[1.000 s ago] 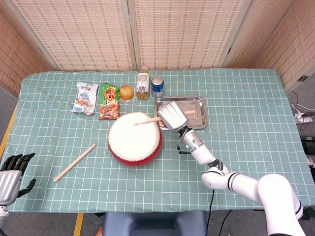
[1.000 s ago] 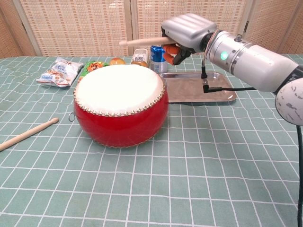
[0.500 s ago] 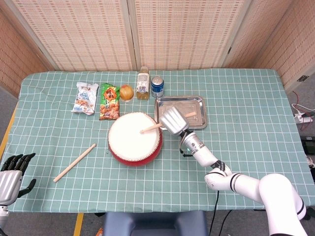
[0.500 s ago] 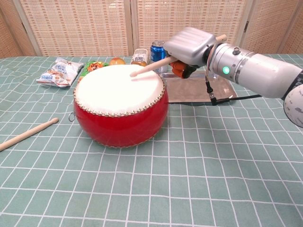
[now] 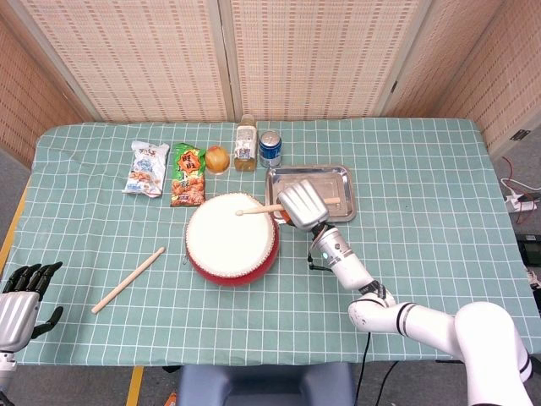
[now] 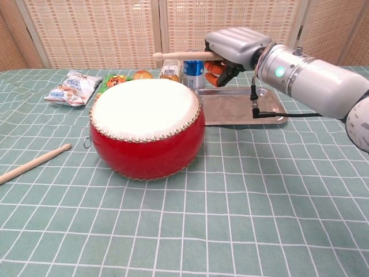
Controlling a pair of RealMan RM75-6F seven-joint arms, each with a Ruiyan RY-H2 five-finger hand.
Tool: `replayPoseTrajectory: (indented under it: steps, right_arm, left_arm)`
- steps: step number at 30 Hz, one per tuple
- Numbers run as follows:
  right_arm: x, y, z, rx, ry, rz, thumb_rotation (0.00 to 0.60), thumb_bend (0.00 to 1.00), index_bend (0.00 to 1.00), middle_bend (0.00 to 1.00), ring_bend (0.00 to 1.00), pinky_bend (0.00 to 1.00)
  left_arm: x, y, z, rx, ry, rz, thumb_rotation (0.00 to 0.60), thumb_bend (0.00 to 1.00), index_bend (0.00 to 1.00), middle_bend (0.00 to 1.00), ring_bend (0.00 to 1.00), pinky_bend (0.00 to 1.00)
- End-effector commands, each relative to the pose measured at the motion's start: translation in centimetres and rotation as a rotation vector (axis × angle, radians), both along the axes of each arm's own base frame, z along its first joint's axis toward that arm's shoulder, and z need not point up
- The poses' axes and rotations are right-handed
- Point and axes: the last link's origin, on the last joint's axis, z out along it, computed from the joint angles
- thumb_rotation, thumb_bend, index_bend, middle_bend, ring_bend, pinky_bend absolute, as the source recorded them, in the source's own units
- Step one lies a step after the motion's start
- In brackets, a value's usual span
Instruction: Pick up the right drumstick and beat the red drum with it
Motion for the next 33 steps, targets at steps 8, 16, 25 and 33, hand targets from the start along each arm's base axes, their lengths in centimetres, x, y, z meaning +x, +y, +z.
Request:
replayPoseTrajectory:
  steps: [8,16,25,33]
  right_arm:
    - [-1.5,-0.2,-1.3,-0.075,0.419,0.142,0.6,0.53,0.89,0.92,1.0,1.0]
    - [0.1,-0.3,0.1,-0.088,0.102,0.047,0.6,0.53,0.88,0.92,1.0,1.0]
    - [0.8,-0.4,1.0,-0.066,-0.032,0.022,0.6,0.53,0.87,0.92,1.0,1.0]
    - [-1.2,-0.2,-1.4,-0.101,0.382,0.135,0.6,0.53,0.91,0.92,1.0,1.0]
  left_arm:
    - [0.1,0.0,-0.2,-0.004,-0.002,0.005,0.6,0.3,0.12,0.15,0.09,0.11]
    - [0.0,0.1,0.0,0.001,-0.002,0.006,0.6,0.3,0.12,0.15,0.09,0.11]
    - [0.2,0.2,-0.1,-0.007,-0.001,-0.004,0.6,0.3,0.12,0.15,0.09,0.11]
    - [0.1,0.1,-0.2,-0.008,-0.004,0.004,0.6,0.3,0.12,0.15,0.09,0.11]
